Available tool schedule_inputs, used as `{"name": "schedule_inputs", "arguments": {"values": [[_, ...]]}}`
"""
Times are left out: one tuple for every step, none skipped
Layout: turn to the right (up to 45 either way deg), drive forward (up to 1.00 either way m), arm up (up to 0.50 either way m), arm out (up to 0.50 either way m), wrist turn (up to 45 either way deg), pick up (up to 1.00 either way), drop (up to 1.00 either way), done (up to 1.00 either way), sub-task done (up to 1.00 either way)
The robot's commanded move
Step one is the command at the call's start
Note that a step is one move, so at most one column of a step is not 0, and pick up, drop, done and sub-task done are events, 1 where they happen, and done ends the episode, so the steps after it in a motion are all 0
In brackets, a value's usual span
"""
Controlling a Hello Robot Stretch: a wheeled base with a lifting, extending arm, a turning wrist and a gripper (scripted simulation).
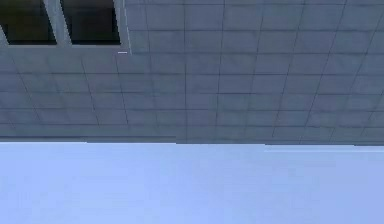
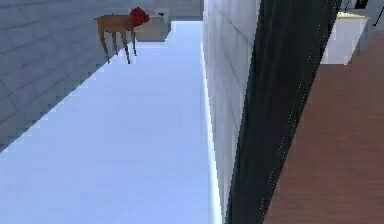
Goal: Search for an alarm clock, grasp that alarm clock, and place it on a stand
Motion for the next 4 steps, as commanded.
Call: {"name": "schedule_inputs", "arguments": {"values": [[45.0, 0.00, 0.00, 0.00, 0.0, 0.00, 0.00, 0.00, 0.00], [24.0, 0.00, 0.00, 0.00, 0.0, 0.00, 0.00, 0.00, 0.00], [0.0, 0.35, 0.00, 0.00, 0.0, 0.00, 0.00, 0.00, 0.00], [21.0, 0.00, 0.00, 0.00, 0.0, 0.00, 0.00, 0.00, 0.00]]}}
